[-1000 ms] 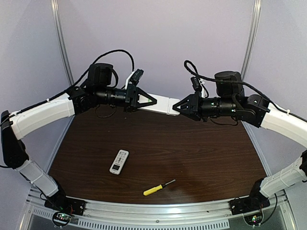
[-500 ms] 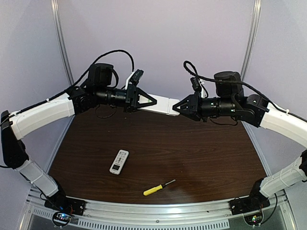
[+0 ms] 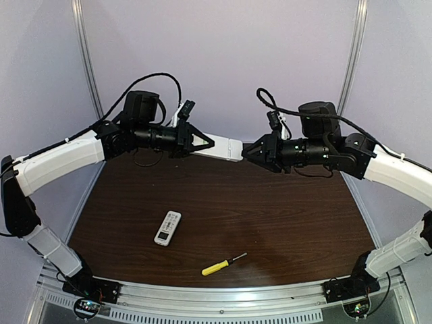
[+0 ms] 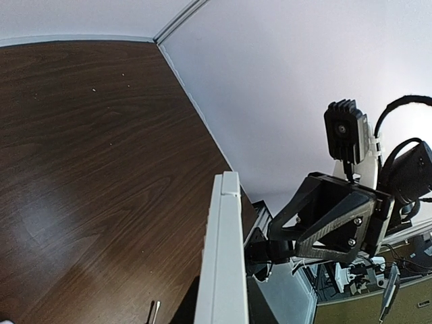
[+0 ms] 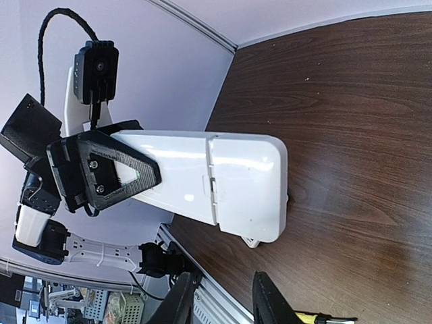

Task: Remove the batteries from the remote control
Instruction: Remove the battery cover from the remote control.

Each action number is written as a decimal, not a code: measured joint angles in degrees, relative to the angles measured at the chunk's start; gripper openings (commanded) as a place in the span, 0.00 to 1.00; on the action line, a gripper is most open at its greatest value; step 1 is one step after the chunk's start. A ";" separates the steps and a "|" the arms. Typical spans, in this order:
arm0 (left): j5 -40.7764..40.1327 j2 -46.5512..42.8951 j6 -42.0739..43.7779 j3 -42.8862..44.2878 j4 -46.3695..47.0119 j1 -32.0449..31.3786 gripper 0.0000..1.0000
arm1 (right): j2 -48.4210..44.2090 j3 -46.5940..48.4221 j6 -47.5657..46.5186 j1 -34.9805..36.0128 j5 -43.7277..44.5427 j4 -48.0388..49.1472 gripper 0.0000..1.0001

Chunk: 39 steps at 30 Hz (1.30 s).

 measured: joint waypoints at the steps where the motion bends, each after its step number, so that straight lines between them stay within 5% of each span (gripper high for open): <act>1: -0.17 0.00 0.04 0.00 -0.13 0.00 0.00 | 0.00 0.00 0.02 0.00 0.00 -0.02 0.43; 4: -0.37 0.00 0.11 0.00 -0.28 0.00 0.00 | 0.00 0.00 0.07 0.00 0.13 -0.24 0.70; 8: -0.28 0.00 0.28 0.00 -0.26 0.00 0.00 | 0.11 0.00 0.15 0.00 0.74 -0.72 0.83; 21: 1.57 0.00 0.31 -0.02 -0.13 0.00 0.00 | 6.01 5.05 -0.50 0.00 4.22 -3.80 0.85; 31: 1.81 0.00 0.26 -0.02 -0.09 0.00 0.00 | 9.40 10.38 -2.82 0.00 6.32 -8.66 0.73; 39: 1.77 0.00 0.26 -0.02 -0.15 0.07 0.00 | 10.82 11.91 -3.82 0.35 6.99 -11.34 0.78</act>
